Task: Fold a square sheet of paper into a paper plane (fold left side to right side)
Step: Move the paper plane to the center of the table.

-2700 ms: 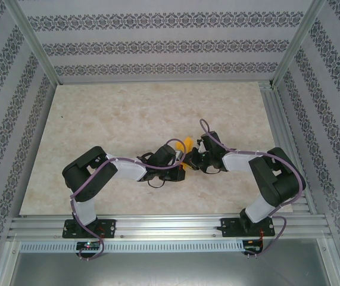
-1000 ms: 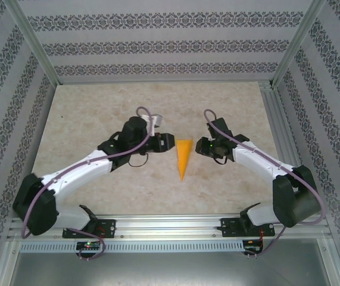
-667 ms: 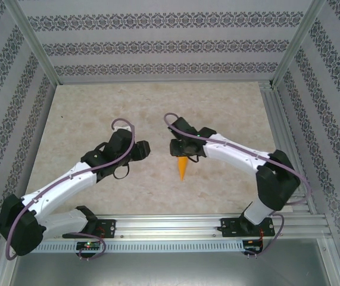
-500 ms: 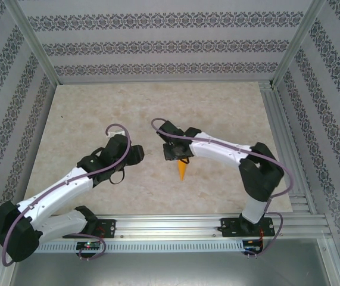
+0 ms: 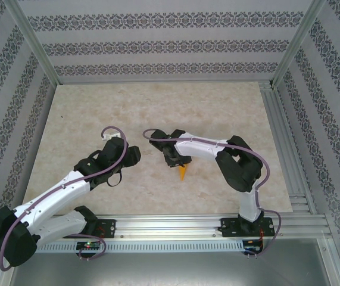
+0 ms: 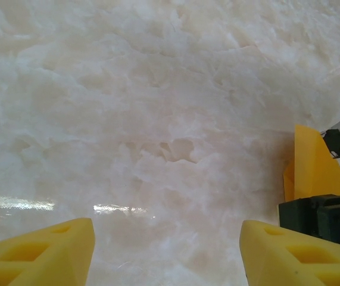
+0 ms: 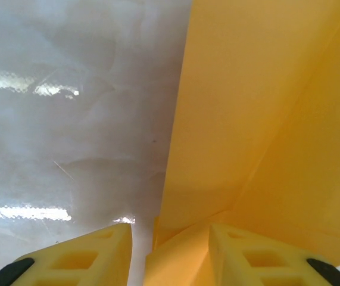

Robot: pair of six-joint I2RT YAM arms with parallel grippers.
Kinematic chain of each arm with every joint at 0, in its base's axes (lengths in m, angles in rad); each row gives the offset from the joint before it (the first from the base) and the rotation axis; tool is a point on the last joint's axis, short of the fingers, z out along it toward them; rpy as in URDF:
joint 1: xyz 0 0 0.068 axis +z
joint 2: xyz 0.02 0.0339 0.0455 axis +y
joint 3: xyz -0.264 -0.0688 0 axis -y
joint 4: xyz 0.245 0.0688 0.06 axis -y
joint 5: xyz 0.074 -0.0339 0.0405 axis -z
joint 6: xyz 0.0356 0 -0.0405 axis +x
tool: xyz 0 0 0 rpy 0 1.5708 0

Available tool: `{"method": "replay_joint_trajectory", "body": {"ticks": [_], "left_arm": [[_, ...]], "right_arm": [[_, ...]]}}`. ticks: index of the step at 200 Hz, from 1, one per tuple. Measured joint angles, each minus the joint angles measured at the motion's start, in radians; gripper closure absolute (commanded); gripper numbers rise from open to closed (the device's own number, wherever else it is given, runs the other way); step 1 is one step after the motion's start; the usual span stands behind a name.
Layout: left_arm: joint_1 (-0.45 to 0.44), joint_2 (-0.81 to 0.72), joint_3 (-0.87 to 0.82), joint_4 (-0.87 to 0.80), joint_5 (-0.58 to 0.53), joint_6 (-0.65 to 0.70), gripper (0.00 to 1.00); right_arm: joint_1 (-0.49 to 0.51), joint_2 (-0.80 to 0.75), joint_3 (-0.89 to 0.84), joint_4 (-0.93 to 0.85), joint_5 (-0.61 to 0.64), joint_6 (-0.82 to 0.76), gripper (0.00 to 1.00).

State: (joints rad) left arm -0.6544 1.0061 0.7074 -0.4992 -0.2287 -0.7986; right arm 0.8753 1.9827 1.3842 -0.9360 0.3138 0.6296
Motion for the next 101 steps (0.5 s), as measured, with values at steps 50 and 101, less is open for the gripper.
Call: {"method": "replay_joint_trajectory", "body": {"ticks": [50,101], "left_arm": [[0.0,0.0,-0.008,0.0,-0.002,0.0,0.32],[0.0,0.001,-0.007,0.0,-0.002,0.0,0.31]], "right_arm": [[0.006,0.034,0.007,-0.052,0.048,0.001,0.7],[0.006,0.012,-0.004,-0.076,0.081,0.002,0.9]]}}
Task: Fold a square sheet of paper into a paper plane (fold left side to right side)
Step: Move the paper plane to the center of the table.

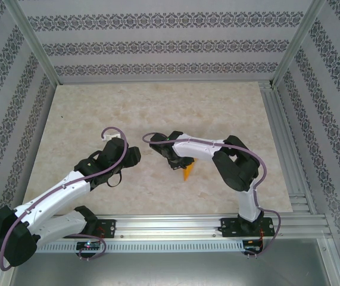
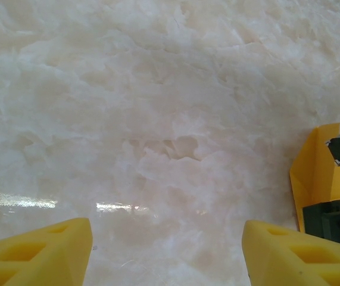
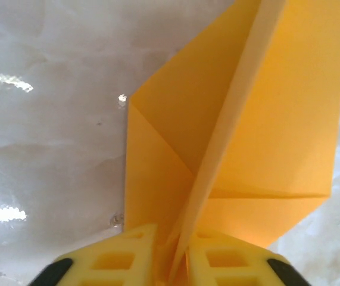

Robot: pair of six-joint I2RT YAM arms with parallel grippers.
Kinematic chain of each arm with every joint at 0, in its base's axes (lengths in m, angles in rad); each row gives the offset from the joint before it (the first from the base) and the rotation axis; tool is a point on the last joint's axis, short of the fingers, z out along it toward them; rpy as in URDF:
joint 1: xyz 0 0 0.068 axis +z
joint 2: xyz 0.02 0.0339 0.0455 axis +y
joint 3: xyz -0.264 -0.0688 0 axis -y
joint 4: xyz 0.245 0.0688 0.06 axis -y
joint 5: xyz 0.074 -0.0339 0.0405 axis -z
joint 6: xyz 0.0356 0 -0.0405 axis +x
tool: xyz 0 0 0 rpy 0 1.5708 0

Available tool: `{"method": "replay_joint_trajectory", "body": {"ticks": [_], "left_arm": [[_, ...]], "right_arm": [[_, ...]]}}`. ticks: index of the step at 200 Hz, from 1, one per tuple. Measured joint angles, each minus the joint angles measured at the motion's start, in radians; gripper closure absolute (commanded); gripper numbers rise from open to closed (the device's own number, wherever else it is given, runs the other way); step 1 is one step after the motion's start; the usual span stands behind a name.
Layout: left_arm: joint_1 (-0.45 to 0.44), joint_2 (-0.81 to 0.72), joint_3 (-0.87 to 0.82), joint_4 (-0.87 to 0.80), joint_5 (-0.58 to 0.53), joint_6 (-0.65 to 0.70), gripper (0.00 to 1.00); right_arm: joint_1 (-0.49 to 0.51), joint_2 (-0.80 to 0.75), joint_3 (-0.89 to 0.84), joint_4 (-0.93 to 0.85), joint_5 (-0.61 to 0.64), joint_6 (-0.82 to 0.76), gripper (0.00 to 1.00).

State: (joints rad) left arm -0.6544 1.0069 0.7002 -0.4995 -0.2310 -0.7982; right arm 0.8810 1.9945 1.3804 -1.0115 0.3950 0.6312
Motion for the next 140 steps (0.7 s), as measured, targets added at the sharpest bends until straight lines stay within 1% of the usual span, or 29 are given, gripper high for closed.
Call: {"method": "replay_joint_trajectory", "body": {"ticks": [14,43,74,89,109,140], "left_arm": [[0.0,0.0,0.0,0.0,0.0,0.0,0.31],[0.0,0.0,0.0,0.0,0.0,0.0,0.31],[0.0,0.0,0.0,0.0,-0.001,0.0,0.31],[0.0,0.001,0.0,0.0,-0.004,0.001,0.31],[0.0,0.002,0.0,0.0,-0.004,0.0,0.31],[0.0,0.002,0.0,-0.001,-0.004,0.001,0.3]], "right_arm": [[-0.007,-0.035,-0.024,0.005,-0.001,0.002,0.96],[-0.048,-0.177,-0.137,0.057,-0.037,-0.002,0.97],[-0.15,-0.396,-0.285,0.164,-0.13,-0.055,0.92],[-0.205,-0.466,-0.342,0.219,-0.19,-0.088,0.9],[-0.257,-0.487,-0.401,0.285,-0.252,-0.125,0.89],[-0.285,-0.453,-0.455,0.335,-0.317,-0.147,0.84]]}}
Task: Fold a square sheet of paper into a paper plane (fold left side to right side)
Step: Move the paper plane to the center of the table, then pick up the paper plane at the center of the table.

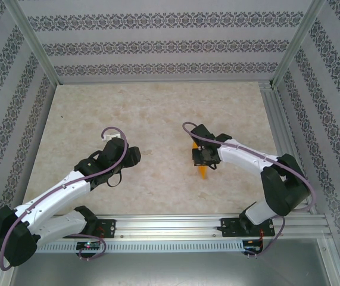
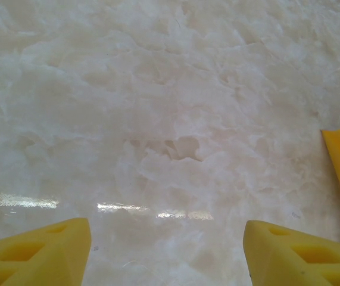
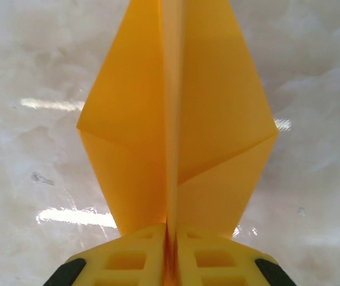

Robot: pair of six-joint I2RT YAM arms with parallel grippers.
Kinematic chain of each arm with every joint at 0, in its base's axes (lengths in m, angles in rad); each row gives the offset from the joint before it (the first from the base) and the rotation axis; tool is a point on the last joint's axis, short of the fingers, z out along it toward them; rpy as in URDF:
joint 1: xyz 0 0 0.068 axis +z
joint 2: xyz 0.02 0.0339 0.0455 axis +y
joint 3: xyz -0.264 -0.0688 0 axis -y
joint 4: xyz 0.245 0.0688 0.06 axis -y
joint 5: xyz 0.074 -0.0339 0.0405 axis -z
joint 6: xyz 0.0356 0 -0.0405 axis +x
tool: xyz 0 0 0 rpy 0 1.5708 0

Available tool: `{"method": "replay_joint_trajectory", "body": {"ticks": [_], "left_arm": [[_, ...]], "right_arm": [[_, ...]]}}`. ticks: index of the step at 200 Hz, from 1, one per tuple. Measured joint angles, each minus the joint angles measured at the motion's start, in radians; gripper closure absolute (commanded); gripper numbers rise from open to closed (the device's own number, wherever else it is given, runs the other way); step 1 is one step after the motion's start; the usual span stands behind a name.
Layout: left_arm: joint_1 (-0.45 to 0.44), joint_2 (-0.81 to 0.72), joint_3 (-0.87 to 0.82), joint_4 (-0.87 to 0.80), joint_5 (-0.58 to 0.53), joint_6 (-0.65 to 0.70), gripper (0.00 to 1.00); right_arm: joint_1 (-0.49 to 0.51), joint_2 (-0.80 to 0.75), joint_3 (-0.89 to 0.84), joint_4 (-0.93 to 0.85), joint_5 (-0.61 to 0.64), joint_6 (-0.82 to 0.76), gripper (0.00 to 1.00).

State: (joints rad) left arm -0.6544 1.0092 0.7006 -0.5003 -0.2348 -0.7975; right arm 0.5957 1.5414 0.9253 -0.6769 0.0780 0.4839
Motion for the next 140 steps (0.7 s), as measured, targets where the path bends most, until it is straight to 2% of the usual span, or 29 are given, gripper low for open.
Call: {"method": "replay_joint_trajectory", "body": {"ticks": [29,140], "left_arm": [[0.0,0.0,0.0,-0.003,0.0,0.0,0.3],[0.0,0.01,0.005,-0.007,0.0,0.0,0.3]], "right_arm": [[-0.011,0.043,-0.001,0.011,-0.015,-0.006,0.79],[-0.013,0.124,0.0,0.03,-0.048,0.01,0.79]]}}
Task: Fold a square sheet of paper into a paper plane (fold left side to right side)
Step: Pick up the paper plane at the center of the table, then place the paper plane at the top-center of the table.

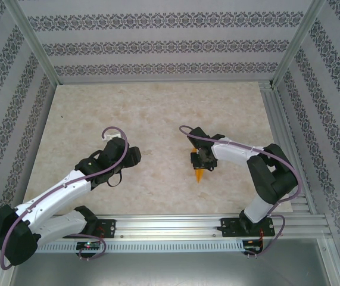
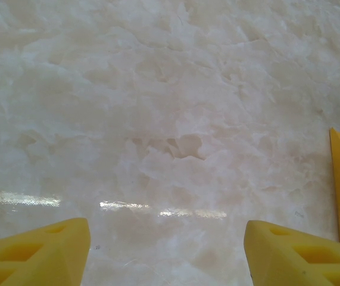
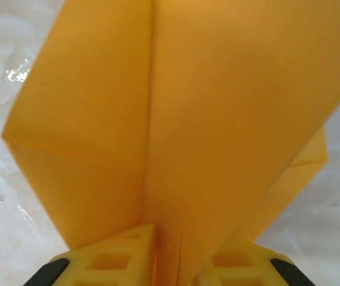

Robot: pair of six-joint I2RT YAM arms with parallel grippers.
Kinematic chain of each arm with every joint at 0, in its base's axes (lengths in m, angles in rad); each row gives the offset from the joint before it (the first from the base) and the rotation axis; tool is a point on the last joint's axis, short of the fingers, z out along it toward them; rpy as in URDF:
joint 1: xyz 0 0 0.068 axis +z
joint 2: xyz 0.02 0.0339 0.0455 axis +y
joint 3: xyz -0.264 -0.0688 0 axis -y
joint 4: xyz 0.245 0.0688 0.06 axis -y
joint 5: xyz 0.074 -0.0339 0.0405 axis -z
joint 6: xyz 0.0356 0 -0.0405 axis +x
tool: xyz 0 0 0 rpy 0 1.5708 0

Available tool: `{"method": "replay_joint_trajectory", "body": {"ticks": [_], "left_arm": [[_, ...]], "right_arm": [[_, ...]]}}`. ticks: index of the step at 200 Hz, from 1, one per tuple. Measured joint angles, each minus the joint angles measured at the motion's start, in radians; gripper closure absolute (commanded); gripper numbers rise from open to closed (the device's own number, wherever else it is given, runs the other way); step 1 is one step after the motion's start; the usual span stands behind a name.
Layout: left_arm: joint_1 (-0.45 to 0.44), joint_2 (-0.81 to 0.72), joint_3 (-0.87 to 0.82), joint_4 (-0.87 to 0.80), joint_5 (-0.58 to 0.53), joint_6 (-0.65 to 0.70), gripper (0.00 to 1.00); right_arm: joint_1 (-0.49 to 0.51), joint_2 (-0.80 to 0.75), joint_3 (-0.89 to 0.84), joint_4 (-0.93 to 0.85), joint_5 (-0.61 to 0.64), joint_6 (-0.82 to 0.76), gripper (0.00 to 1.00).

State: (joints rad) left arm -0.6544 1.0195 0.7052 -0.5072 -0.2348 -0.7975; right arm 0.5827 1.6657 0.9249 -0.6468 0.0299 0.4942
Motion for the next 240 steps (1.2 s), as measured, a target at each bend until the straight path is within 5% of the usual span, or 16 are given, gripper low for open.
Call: {"method": "replay_joint_trajectory", "body": {"ticks": [68,105,124,164,240], "left_arm": [[0.0,0.0,0.001,-0.014,-0.012,0.0,0.28],[0.0,-0.019,0.002,-0.038,-0.047,0.01,0.03],[0.0,-0.045,0.005,-0.048,-0.066,0.016,0.0],[0.0,-0.087,0.024,-0.069,-0.077,0.047,0.0],[0.0,-0.091,0.058,-0.069,0.07,0.206,0.0]], "right_arm": [[0.013,0.015,0.016,-0.014,-0.001,0.021,0.88],[-0.007,0.007,0.038,-0.043,0.001,0.0,0.92],[-0.041,0.006,0.079,-0.069,0.001,-0.033,0.91],[-0.148,0.068,0.307,-0.114,0.005,-0.153,0.92],[-0.282,0.449,0.792,-0.155,0.005,-0.262,0.91]]}}
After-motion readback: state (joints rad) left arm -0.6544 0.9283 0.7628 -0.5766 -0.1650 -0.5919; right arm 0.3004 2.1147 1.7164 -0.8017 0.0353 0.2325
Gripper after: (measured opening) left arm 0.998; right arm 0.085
